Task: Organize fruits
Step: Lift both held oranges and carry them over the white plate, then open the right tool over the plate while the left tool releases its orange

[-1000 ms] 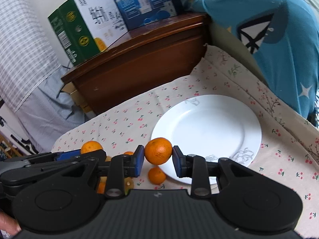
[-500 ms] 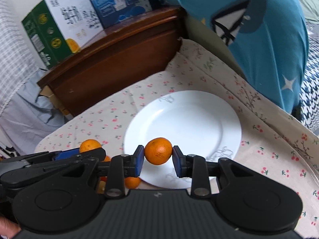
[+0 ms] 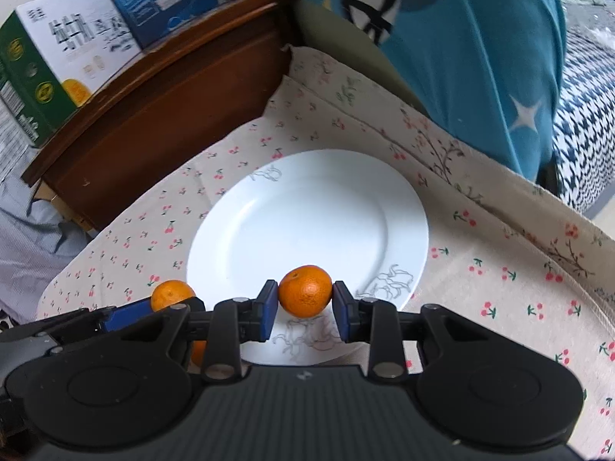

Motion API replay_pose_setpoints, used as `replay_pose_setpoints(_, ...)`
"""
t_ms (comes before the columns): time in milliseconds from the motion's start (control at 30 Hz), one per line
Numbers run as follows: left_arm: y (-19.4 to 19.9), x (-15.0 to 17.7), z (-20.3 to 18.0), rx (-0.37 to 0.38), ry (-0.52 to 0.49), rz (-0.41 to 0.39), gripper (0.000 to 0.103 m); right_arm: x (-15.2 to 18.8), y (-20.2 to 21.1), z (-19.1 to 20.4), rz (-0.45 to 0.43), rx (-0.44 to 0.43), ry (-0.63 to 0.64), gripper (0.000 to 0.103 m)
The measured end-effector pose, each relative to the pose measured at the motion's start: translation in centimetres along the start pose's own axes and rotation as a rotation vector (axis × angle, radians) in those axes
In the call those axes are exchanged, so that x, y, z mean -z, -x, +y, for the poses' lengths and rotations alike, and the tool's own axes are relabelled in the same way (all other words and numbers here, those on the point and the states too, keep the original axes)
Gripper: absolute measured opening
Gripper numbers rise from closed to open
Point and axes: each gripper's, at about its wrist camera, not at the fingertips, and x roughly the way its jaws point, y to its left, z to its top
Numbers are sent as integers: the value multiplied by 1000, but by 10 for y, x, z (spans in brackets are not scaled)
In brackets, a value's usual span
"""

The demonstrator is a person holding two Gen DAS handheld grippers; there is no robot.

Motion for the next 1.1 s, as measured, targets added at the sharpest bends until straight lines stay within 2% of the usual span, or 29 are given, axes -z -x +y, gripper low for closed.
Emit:
replay_pose_setpoints(267, -1, -3, -7, -12, -20, -6, 33, -1, -3, -4, 9, 0, -45, 34)
replay_pose_setpoints(333, 1, -4, -9, -22, -31, -13, 40, -2, -1, -4, -3, -5, -45, 34)
replay_pose_setpoints(367, 3, -4, -10, -32, -33, -20, 50, -2, 0, -4, -11, -9, -45, 34)
replay_pose_setpoints(400, 6, -4, -10, -42, -34, -30, 55, -2, 2, -4, -21, -10, -41, 35)
replay_pose_setpoints(567, 16, -5, -8, -68, -24, -45, 68, -4, 8, 1, -63, -4, -10, 37)
replay_pose_setpoints(933, 49, 5, 0, -98, 7, -60, 79, 2, 18, 20, -62, -49, 48, 41)
replay_pose_setpoints(1100, 63, 15, 6, -116, 13, -61, 80, 9, 26, 33, -73, -70, 104, 41)
